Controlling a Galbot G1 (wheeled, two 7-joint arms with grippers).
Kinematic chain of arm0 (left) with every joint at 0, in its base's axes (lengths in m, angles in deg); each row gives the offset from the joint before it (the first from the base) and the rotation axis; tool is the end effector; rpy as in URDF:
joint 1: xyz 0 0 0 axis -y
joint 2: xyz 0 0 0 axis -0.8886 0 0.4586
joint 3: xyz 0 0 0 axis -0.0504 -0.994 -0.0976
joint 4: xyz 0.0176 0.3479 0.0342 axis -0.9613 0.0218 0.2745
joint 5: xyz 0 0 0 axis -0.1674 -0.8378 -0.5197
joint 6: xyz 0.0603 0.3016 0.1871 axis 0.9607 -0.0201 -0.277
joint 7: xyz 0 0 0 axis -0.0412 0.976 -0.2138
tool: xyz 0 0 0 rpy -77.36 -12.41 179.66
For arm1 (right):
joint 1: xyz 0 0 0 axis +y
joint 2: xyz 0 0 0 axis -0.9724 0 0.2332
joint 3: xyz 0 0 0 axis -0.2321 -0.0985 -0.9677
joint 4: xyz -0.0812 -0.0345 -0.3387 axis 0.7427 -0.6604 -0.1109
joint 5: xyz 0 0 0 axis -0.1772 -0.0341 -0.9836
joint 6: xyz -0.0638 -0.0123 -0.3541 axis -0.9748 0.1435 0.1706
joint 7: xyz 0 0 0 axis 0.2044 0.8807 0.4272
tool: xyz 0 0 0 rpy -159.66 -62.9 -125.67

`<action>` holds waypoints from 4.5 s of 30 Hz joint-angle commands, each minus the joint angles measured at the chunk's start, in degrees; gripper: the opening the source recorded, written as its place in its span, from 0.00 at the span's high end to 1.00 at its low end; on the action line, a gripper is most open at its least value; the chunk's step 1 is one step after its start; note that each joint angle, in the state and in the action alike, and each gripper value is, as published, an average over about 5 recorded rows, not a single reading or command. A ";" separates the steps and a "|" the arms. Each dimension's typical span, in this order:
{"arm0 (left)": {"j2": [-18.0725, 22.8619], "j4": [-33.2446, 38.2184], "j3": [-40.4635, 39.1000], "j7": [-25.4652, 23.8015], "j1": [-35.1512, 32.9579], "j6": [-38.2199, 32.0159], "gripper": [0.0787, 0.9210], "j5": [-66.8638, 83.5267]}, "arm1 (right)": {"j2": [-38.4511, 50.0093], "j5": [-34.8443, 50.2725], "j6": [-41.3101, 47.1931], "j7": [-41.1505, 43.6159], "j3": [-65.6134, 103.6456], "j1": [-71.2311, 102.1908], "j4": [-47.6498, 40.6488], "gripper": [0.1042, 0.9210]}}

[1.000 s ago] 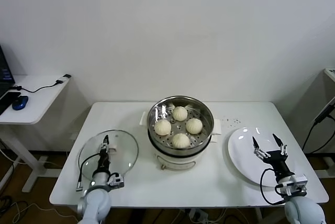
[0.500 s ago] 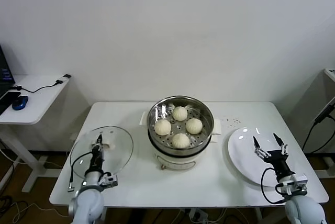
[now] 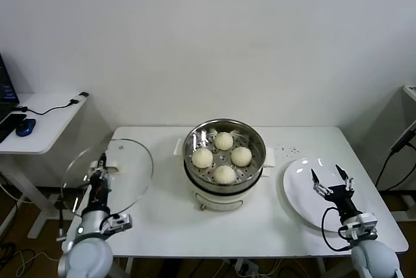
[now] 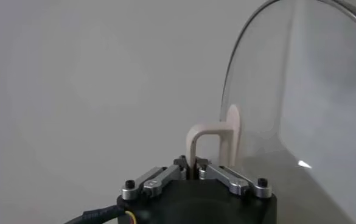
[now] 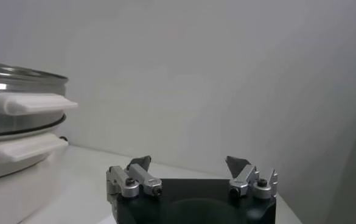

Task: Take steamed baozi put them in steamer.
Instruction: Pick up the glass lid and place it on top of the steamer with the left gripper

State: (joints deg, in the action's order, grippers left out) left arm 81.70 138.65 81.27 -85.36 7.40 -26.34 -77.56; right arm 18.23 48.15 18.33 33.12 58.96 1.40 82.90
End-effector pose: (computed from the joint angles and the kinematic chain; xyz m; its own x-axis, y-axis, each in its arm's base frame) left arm 0.2441 0.0698 -0.3069 -0.9638 -0.2600 -0.0586 -0.0488 -0.0441 0.9978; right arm 0.2632 -0.2074 -0.3864 -0.9959 -0.0571 0.0706 -0.0689 0.9815 -0.1787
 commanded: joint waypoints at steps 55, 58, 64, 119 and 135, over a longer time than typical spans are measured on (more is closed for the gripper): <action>19.60 -22.86 -41.59 -19.25 31.46 26.94 0.92 -20.42 | -0.04 -3.94 -1.35 0.61 0.79 -3.08 -6.64 0.12; 19.60 -22.72 -41.53 -18.74 31.33 26.94 0.92 -19.74 | 0.00 -4.00 -1.43 0.71 0.84 -3.18 -6.94 0.12; 19.60 -21.67 -42.84 -18.62 31.47 26.94 0.92 -19.17 | -0.06 -4.10 -1.54 0.81 1.01 -3.08 -7.03 0.12; 19.60 -21.27 -44.73 -20.32 32.62 26.94 0.80 -16.90 | -1.95 -5.84 -2.85 2.60 3.67 -2.17 -8.59 0.12; 17.64 -11.63 -45.65 -23.76 29.08 26.94 0.25 -17.25 | -1.88 -5.81 -2.87 2.83 4.40 -2.21 -8.70 0.12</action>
State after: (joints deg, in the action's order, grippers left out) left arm 98.51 121.33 35.87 -107.61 38.24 -2.22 -94.84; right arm 16.30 42.34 15.44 35.93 63.31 -0.75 74.20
